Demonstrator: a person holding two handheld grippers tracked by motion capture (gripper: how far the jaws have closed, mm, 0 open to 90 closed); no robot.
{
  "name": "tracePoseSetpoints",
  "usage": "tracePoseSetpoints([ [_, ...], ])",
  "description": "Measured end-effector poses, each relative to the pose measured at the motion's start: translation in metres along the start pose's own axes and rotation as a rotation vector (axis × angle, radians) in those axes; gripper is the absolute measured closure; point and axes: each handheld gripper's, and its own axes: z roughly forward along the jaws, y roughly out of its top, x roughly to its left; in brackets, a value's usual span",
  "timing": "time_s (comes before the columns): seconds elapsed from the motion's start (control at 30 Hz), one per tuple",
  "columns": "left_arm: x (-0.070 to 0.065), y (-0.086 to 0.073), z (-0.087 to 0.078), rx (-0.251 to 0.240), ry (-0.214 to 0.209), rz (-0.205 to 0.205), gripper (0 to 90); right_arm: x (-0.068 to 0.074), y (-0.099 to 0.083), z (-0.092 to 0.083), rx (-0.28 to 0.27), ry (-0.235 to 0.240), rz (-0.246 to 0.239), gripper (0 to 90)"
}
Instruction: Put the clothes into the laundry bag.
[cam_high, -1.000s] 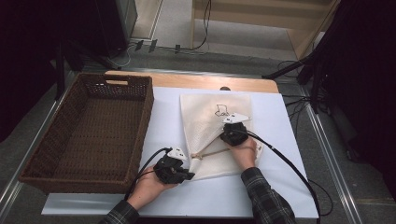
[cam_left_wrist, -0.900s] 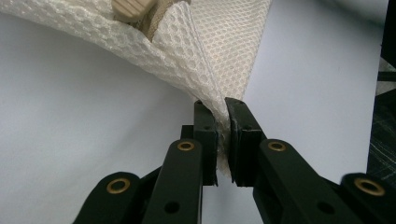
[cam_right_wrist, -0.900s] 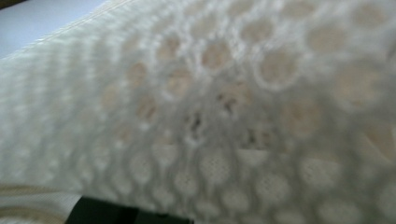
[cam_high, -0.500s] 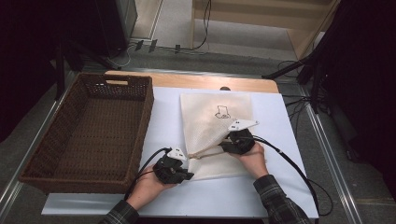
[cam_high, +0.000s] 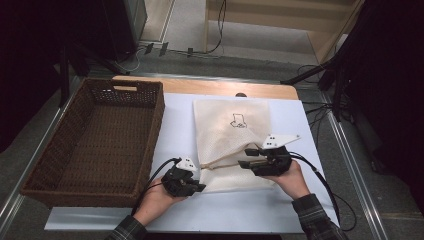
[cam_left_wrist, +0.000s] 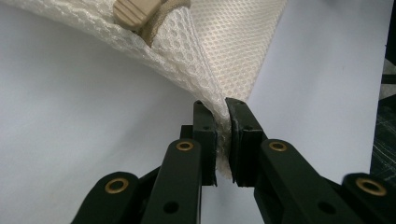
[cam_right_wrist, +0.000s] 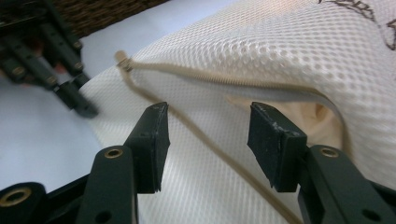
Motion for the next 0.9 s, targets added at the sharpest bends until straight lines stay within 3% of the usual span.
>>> tracePoseSetpoints([
  [0.23, -0.001, -0.004, 0.0, -0.001, 0.015, -0.012, 82.8, -0.009, -0.004, -0.036, -0.049, 0.049, -0.026, 48.3],
  [0.4, -0.001, -0.006, -0.001, 0.003, 0.024, -0.014, 82.7, -0.021, 0.002, -0.045, -0.076, 0.036, -0.057, 50.7],
  [0.7, 0.0, -0.007, 0.0, 0.0, 0.019, -0.02, 82.7, -0.044, 0.012, -0.022, -0.06, 0.028, -0.101, 56.3],
  [0.9, 0.001, -0.007, 0.0, -0.003, 0.015, -0.02, 82.8, -0.048, 0.012, -0.011, -0.043, 0.046, -0.154, 58.0],
])
